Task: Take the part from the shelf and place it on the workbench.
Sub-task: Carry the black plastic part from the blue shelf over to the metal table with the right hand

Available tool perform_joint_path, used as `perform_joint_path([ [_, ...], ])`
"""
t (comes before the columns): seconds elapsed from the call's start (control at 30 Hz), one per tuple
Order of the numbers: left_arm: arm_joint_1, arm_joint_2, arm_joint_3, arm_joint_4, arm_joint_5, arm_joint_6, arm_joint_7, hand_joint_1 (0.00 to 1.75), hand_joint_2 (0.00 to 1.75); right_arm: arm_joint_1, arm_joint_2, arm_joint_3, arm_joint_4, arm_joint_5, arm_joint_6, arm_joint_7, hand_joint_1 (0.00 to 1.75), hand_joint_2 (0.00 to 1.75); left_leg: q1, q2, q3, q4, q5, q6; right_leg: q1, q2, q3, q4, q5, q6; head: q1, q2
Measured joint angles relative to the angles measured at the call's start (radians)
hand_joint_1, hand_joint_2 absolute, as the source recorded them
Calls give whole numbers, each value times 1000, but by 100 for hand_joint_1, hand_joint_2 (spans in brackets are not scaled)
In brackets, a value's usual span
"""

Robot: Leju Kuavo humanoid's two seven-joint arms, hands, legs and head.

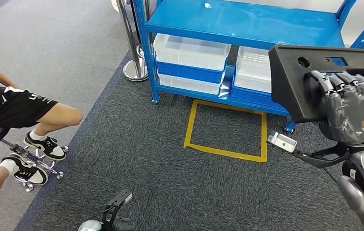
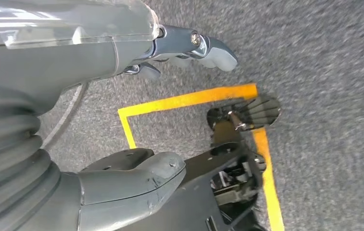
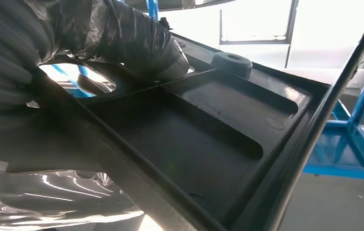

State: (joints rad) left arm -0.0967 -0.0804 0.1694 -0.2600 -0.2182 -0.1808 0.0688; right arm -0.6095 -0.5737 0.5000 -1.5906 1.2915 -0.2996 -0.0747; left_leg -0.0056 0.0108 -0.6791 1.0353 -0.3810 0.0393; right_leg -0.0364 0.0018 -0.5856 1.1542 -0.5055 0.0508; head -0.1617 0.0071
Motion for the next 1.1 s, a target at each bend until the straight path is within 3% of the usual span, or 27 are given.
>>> perform_joint_path([
  [0.07, 1, 1, 0, -1, 0, -2, 1, 0, 175, -10, 5, 2, 4, 0, 4, 3, 175, 175, -3, -3, -23, 20, 12, -12, 4, 3, 38, -70, -45, -11, 1, 0],
  [0.13, 4, 1, 0, -2, 1, -3, -1, 0, 175, -15, 9, 5, 9, 0, 7, 7, 175, 175, -3, -6, -34, 22, 25, -22, 6, 2, 28, -76, -39, -37, 0, 0],
  [0.17, 6, 2, 1, -2, 1, -2, -4, 0, 175, -16, 11, 7, 11, 0, 8, 10, 175, 175, -1, -7, -41, 28, 16, -28, 6, 0, 19, -75, -31, -48, 0, 0],
  [0.23, 11, 2, 2, -2, 3, 0, -10, 0, 175, -18, 15, 9, 13, -1, 11, 16, 175, 175, 5, -7, -66, 84, -53, -41, 5, -3, -5, -77, -8, -66, 0, 0],
  [0.3, 13, 2, 2, -2, 4, 2, -14, 0, 175, -18, 19, 11, 14, -2, 12, 21, 175, 175, 7, -7, -97, 205, -145, -50, 7, -2, -31, -77, 14, -72, 0, 0],
  [0.33, 14, 2, 2, -2, 4, 3, -15, 0, 175, -18, 21, 12, 15, -3, 14, 24, 175, 175, 8, -7, -108, 265, -166, -51, 8, 1, -44, -77, 24, -72, 0, 0],
  [0.37, 15, 1, 2, -2, 4, 4, -16, 0, 175, -18, 22, 13, 16, -2, 15, 26, 175, 175, 8, -7, -107, 301, -163, -50, 10, 4, -57, -76, 34, -71, 0, 0],
  [0.4, 16, 2, 3, -2, 4, 5, -18, 0, 175, -17, 23, 14, 17, -2, 17, 28, 175, 175, 7, -9, -88, 303, -144, -45, 12, 10, -69, -76, 44, -70, 0, 0],
  [0.47, 18, 4, 4, -2, 4, 6, -21, 0, 175, -17, 24, 15, 17, 1, 20, 34, 175, 175, 3, -31, 1, 205, -106, -21, 17, 20, -88, -77, 62, -67, 0, 0],
  [0.53, 21, 8, 5, -2, 4, 5, -27, 0, 175, -16, 27, 15, 17, 6, 21, 43, 175, 175, -2, -65, 104, 64, -116, 2, 17, 31, -97, -80, 79, -62, 2, 0],
  [0.6, 26, 10, 7, -2, 5, 3, -32, 0, 175, -13, 31, 17, 17, 12, 21, 49, 175, 175, -6, -71, 146, -4, -130, 9, 12, 45, -99, -92, 97, -50, 3, 0],
  [0.67, 30, 11, 9, -2, 5, 2, -34, 0, 175, -7, 33, 19, 17, 16, 20, 53, 175, 175, -5, -50, 153, -34, -110, 11, 13, 51, -101, -104, 108, -38, 3, 0],
  [0.7, 30, 11, 10, -2, 5, 2, -35, 0, 175, -5, 33, 20, 17, 17, 20, 55, 175, 175, -3, -38, 154, -49, -97, 15, 15, 42, -107, -94, 97, -35, 4, 0],
  [0.73, 31, 11, 11, -2, 4, 2, -37, 0, 175, -3, 33, 20, 17, 19, 20, 57, 175, 175, 0, -26, 153, -61, -86, 17, 17, 30, -121, -64, 72, -32, 5, 0],
  [0.8, 34, 11, 12, -2, 3, 3, -40, 0, 175, 1, 33, 21, 17, 22, 20, 60, 175, 175, 0, -4, 142, -63, -76, 21, 15, 10, -162, 49, -1, -26, 8, 0],
  [0.87, 38, 11, 14, -2, 1, 2, -43, 0, 175, 5, 34, 21, 17, 25, 23, 63, 175, 175, 0, 18, 126, -51, -73, 19, 11, 5, -186, 140, -41, -17, 9, 0],
  [0.9, 39, 10, 14, -2, 1, 1, -45, 0, 175, 6, 34, 21, 17, 25, 24, 63, 175, 175, 1, 29, 117, -43, -73, 18, 8, 1, -174, 138, -36, -12, 9, 0],
  [0.93, 39, 10, 14, -2, 1, 0, -46, 0, 175, 6, 34, 21, 17, 23, 27, 64, 175, 175, 2, 40, 108, -33, -75, 16, 6, -7, -142, 100, -18, -8, 9, 0],
  [1.0, 39, 10, 16, -2, 1, -1, -48, 0, 175, 2, 34, 21, 17, 19, 31, 64, 175, 175, 1, 57, 92, -7, -83, 5, 8, -45, -66, -19, 14, -6, 10, 0],
  [1.07, 40, 10, 19, -2, 1, -3, -50, 0, 175, -3, 34, 20, 16, 16, 35, 64, 175, 175, -3, 72, 82, 12, -89, -7, 13, -65, -36, -77, 20, -19, 10, 0],
  [1.1, 41, 11, 20, -2, 1, -4, -50, 0, 175, -4, 34, 19, 15, 15, 37, 64, 175, 175, -5, 80, 80, 16, -90, -11, 17, -59, -39, -78, 21, -28, 10, 0],
])
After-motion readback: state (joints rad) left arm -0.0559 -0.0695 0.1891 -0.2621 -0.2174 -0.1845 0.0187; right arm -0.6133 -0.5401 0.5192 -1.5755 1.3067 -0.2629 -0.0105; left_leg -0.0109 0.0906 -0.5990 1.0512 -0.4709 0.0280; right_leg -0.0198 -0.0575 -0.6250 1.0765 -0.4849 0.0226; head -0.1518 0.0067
